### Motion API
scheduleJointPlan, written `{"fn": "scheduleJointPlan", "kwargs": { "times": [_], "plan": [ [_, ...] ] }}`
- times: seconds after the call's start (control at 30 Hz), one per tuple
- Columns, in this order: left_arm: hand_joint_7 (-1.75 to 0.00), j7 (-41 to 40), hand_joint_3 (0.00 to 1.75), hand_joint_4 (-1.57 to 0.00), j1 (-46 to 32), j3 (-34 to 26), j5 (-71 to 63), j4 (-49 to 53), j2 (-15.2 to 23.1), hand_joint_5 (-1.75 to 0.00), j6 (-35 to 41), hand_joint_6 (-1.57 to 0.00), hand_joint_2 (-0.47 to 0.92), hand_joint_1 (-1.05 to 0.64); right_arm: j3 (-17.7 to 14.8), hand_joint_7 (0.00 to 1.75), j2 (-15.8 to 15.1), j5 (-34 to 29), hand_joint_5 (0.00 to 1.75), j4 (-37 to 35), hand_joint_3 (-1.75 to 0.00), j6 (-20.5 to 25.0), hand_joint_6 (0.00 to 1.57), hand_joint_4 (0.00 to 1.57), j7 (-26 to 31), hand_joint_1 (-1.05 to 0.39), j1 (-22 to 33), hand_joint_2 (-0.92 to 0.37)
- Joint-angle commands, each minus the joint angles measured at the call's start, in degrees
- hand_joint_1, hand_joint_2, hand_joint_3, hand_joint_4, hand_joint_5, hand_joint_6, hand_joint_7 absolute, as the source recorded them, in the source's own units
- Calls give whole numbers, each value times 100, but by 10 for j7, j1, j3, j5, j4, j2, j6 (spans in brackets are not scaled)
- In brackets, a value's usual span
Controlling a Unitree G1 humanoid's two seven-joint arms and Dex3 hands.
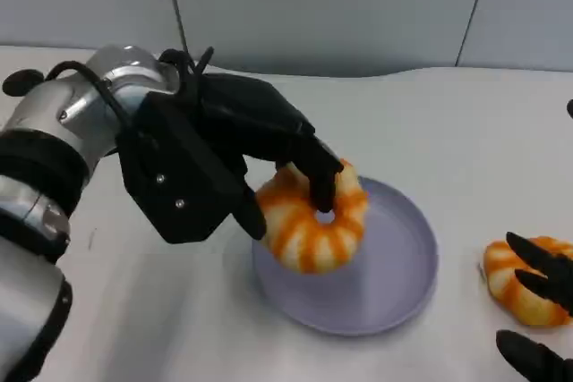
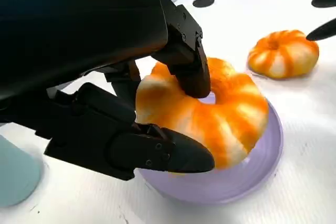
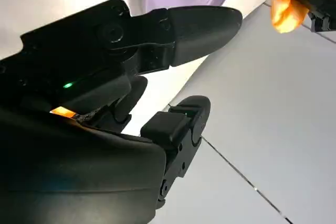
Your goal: Grasp the bread from the table and place it into the plate.
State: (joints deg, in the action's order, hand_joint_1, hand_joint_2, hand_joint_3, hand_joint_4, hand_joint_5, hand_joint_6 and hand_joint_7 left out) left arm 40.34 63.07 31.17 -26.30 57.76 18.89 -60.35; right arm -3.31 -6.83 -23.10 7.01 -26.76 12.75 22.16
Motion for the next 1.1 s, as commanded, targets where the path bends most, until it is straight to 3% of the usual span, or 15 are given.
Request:
{"fn": "scheduleJointPlan", "kwargs": {
  "times": [0.03,0.27,0.4,0.53,0.57,0.7,0.83,0.97,1.1],
  "plan": [
    [-103,6,30,-18,-4,-2,2,-3,9,-70,2,-50,92,-74,-2,0,-2,4,0,6,-33,1,60,79,2,-33,4,-92],
    [-102,25,32,-35,-6,-1,13,6,3,-51,3,-39,92,-76,-2,0,-3,4,1,3,-33,-2,60,79,3,-34,2,-92],
    [-75,42,31,-49,-10,-6,26,9,-2,-41,12,-37,92,-76,-1,0,-1,4,0,12,-33,7,60,78,-1,-34,7,-92],
    [-25,56,32,-57,-13,-8,34,11,-4,-30,26,-34,92,-79,-1,0,-1,1,0,13,-34,6,60,78,1,-34,7,-92],
    [-20,58,32,-59,-14,-8,35,10,-4,-29,28,-34,92,-79,-1,0,-1,1,0,13,-34,7,60,78,1,-34,8,-92],
    [-11,51,33,-59,-16,-10,30,12,-3,-26,21,-32,92,-80,-1,0,-3,7,1,8,-33,-2,60,81,0,-33,6,-92],
    [-13,18,35,-57,-19,-24,33,12,7,-26,-16,-40,92,-79,0,0,-2,3,0,9,-34,1,60,78,1,-33,7,-92],
    [-11,3,24,-63,-39,-61,75,13,18,-42,-46,-56,92,-70,-1,0,-3,2,0,9,-34,1,60,78,2,-34,7,-92],
    [-8,-4,28,-57,-73,-102,128,9,42,-52,-75,-59,92,-68,-2,0,-4,1,0,9,-34,2,60,78,1,-34,7,-92]
  ]
}}
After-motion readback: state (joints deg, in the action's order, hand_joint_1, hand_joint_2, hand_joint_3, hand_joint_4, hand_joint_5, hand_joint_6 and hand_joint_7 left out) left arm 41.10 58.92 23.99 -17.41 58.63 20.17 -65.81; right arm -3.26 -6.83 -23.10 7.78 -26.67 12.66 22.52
